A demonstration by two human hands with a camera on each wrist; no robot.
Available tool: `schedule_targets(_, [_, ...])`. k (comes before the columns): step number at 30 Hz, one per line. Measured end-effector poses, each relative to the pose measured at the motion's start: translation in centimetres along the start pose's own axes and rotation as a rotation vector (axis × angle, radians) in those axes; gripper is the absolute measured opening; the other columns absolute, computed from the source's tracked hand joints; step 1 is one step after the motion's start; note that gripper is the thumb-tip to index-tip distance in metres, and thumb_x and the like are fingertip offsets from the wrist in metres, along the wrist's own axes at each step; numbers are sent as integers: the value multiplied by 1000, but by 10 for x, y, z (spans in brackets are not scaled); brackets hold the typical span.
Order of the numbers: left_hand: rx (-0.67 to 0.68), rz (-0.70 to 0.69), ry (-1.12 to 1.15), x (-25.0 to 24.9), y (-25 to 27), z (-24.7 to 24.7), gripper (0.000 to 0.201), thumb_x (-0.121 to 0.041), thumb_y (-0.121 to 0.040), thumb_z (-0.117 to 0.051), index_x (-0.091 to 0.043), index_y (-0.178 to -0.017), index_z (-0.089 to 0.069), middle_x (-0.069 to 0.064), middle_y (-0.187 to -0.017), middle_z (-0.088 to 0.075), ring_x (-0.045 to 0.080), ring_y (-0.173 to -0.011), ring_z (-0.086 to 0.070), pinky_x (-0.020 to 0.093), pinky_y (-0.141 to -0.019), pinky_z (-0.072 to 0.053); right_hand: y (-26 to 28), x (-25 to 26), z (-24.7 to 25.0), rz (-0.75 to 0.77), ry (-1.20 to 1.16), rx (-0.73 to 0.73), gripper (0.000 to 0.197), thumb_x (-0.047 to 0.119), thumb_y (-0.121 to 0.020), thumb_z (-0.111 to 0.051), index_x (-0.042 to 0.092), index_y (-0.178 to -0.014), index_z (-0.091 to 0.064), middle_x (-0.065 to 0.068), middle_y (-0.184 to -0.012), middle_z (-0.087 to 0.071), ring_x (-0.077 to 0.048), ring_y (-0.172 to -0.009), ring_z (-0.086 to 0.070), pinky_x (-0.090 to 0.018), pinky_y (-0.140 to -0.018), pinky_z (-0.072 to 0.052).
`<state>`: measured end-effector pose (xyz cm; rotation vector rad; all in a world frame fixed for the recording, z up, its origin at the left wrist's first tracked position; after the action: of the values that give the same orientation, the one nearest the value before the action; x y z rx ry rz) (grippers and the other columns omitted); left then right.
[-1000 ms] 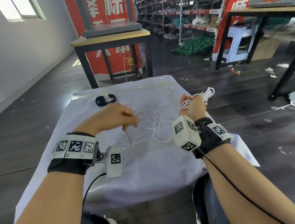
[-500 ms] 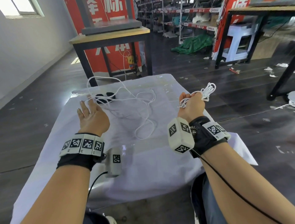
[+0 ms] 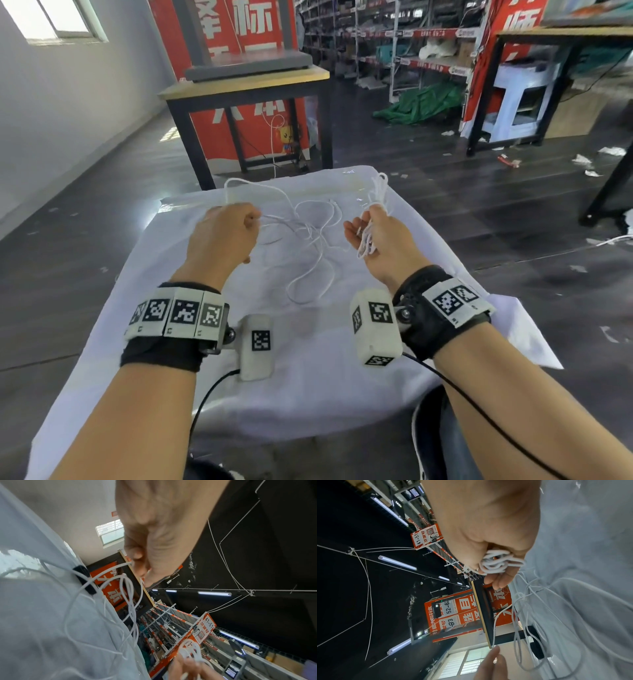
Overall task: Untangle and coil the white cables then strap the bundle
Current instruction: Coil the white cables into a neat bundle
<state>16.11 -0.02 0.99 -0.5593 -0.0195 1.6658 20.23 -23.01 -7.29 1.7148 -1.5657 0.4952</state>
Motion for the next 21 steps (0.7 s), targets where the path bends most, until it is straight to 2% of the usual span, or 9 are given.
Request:
schedule_targets(2, [-75, -49, 168, -11, -1, 7, 25, -17, -95, -48, -21, -109, -68, -2, -104, -58, 22, -74, -65, 25, -62, -49, 4, -5, -9, -29, 86, 71, 28, 7, -96, -43, 7, -68, -45, -10, -69, -48, -18, -69, -53, -28, -72, -57])
schedule_targets(4, [-94, -71, 321, -23, -1, 8, 19, -17, -95, -53, -21, -105, -69, -4, -103, -57, 17, -70, -68, 20, -63, -49, 8, -11, -19, -54, 135, 149, 26, 5, -95, -43, 6, -69, -48, -10, -70, -50, -19, -70, -57, -29, -76, -57])
schedule_targets(6, [18, -52, 492, -35, 2, -6, 14, -25, -94, -58, -25, -103, -69, -10, -98, -63, 7, -71, -66, 13, -60, -48, 12, -16, -29, -54, 181, 223, 27, 4, -95, -42, 6, -69, -48, -11, -72, -53, -18, -69, -59, -30, -79, -56])
schedule_targets(8, [231, -44, 612, -53, 11, -31, 16, -33, -93, -60, -29, -107, -67, -17, -96, -65, 1, -79, -62, 6, -58, -46, 16, -19, -38, -16, 281, 293, 27, 6, -97, -42, 5, -70, -49, -14, -79, -57, -20, -75, -61, -31, -85, -55])
schedule_targets(11, [383, -91, 648, -67, 19, -56, 20, -34, -91, -63, -32, -111, -66, -15, -105, -69, 3, -94, -65, 13, -65, -47, 23, -22, -47, 22, 446, 385, 21, 9, -97, -43, 2, -82, -56, -15, -100, -62, -23, -93, -63, -28, -85, -56])
schedule_targets(13, [336, -106, 633, -65, 18, -53, 19, -29, -89, -65, -33, -108, -67, -14, -103, -71, 2, -92, -66, 16, -67, -46, 27, -23, -50, 20, 520, 432, 19, 12, -97, -44, 2, -96, -60, -11, -109, -63, -20, -99, -63, -28, -83, -57])
schedule_targets(17, [184, -135, 523, -60, 14, -36, 15, -21, -94, -58, -25, -92, -72, -7, -83, -72, 7, -74, -65, 13, -56, -48, 29, -22, -47, 22, 657, 424, 28, 21, -100, -46, 3, -116, -59, -9, -111, -62, -17, -98, -62, -28, -74, -60])
schedule_targets(19, [79, -131, 353, -53, 10, -24, 16, -27, -95, -56, -23, -91, -71, -4, -81, -71, 11, -72, -63, 13, -56, -45, 27, -19, -41, 29, 726, 373, 24, 23, -101, -44, 5, -110, -57, -6, -103, -62, -12, -80, -63, -20, -61, -56])
schedule_targets(21, [-15, -91, 160, -41, 8, -11, 20, -34, -95, -54, -21, -97, -69, -2, -85, -70, 16, -84, -60, 23, -67, -45, 24, -12, -35, 49, 775, 338, 20, 24, -101, -44, 9, -97, -57, -2, -88, -63, -4, -51, -54, -17, -48, -45])
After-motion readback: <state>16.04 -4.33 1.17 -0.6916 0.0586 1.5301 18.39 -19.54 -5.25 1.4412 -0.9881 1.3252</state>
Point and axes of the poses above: each hand's wrist, its own y-axis away from the middle knuckle, its own z-axis out of the back of the hand, x = y × z, the point moved 10 cm from there along -y, towards the middle knuckle
